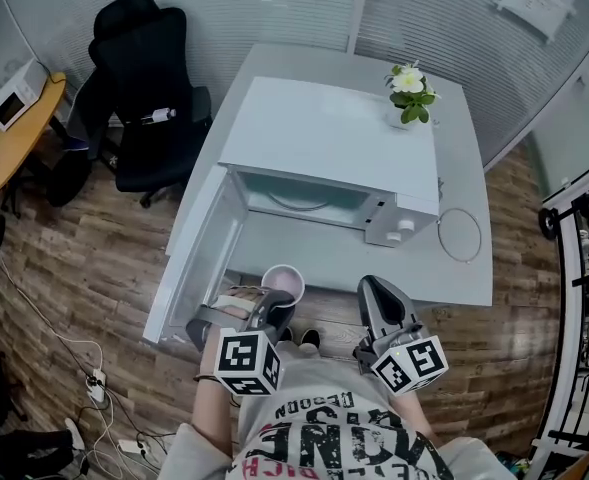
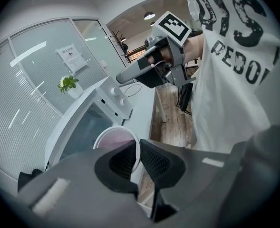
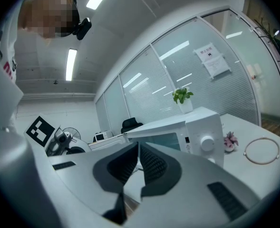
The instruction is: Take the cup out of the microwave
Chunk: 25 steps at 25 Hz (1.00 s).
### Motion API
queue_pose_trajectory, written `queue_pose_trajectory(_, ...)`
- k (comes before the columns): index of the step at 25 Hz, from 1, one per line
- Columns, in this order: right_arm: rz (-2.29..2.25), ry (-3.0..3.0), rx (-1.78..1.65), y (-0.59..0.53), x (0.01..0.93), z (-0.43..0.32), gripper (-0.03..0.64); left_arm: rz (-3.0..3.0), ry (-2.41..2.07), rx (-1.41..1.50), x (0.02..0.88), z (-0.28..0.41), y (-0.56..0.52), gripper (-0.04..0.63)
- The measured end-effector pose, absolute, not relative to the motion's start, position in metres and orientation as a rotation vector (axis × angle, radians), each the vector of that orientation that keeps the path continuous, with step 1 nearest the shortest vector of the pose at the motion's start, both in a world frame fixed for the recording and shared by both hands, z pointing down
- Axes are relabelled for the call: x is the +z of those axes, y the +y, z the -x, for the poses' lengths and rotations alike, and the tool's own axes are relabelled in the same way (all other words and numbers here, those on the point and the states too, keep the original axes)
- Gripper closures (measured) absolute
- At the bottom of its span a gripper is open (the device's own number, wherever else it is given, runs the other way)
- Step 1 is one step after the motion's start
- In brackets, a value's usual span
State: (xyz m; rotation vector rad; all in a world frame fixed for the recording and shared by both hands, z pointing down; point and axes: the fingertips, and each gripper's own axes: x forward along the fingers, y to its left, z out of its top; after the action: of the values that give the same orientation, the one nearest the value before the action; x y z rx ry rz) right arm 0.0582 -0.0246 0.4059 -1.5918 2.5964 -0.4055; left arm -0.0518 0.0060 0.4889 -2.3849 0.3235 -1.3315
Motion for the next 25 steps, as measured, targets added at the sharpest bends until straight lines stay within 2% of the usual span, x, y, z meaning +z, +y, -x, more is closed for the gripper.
queue_pose_trajectory(25,1.539,2.647,-0.444,-0.04,0.42,-0.065,0.594,2.451,0.269,-1.39,0.516,0.037,0.007,0.557)
